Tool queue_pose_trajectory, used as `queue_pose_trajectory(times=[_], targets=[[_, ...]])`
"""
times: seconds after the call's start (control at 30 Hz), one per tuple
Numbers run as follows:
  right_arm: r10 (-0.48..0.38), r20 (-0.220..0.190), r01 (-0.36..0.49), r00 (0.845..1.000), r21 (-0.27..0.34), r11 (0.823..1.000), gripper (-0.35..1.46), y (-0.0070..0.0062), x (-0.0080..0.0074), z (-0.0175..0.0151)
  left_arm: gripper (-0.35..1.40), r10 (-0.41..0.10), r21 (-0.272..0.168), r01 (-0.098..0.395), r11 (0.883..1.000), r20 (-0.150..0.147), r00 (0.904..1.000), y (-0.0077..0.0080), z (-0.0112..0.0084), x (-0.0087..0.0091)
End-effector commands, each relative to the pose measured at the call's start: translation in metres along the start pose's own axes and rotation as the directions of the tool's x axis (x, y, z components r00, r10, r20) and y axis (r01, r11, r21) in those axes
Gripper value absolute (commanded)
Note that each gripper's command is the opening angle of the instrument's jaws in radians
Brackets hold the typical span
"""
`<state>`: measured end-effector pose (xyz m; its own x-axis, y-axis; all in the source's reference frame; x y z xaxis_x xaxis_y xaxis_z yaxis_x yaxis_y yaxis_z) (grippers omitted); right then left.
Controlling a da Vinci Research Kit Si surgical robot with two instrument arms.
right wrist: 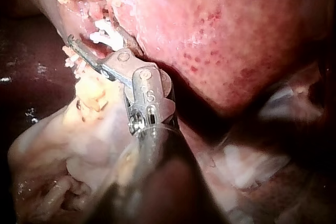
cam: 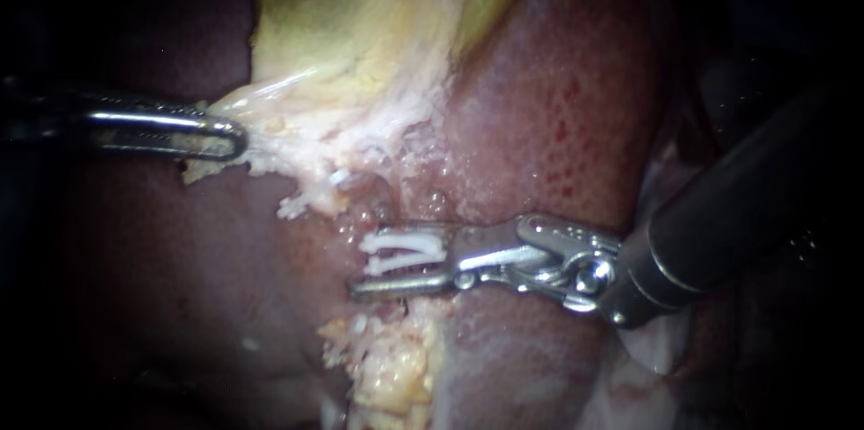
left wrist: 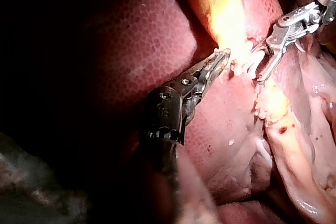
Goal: Going back second clip right tube
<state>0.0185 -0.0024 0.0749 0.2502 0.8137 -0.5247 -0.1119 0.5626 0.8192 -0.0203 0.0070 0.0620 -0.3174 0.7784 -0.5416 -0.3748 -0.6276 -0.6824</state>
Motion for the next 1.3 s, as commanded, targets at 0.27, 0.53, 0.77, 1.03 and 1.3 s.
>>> queue_pose_trajectory(times=[0.27, 0.53, 0.77, 1.03, 1.3], targets=[[0.104, -0.005, -0.104, 0.995, -0.007, 0.995, 0.50, 0.0003, 0.0001, -0.0007, -0.35, 0.000, -0.001, 0.000, 1.000, 0.000, 1.0000, 0.0000, -0.0002, -0.0001], [0.220, -0.012, -0.221, 0.975, -0.014, 0.975, 0.50, 0.0009, 0.0005, -0.0021, -0.35, 0.001, -0.001, -0.001, 1.000, 0.000, 1.0000, 0.0000, -0.0003, -0.0001], [0.026, -0.010, -0.026, 1.000, -0.006, 1.000, 0.50, 0.0001, 0.0018, -0.0040, -0.35, 0.001, -0.002, -0.001, 1.000, 0.001, 1.0000, 0.0000, -0.0005, -0.0002], [-0.244, -0.012, 0.244, 0.970, 0.010, 0.970, 0.50, -0.0013, 0.0038, -0.0076, -0.35, 0.001, -0.003, -0.001, 1.000, 0.001, 1.0000, 0.0000, -0.0006, -0.0002], [-0.410, -0.017, 0.410, 0.912, 0.028, 0.912, 0.50, -0.0021, 0.0044, -0.0114, -0.35, 0.001, -0.003, -0.001, 1.000, 0.001, 1.0000, 0.0000, -0.0007, -0.0002]])
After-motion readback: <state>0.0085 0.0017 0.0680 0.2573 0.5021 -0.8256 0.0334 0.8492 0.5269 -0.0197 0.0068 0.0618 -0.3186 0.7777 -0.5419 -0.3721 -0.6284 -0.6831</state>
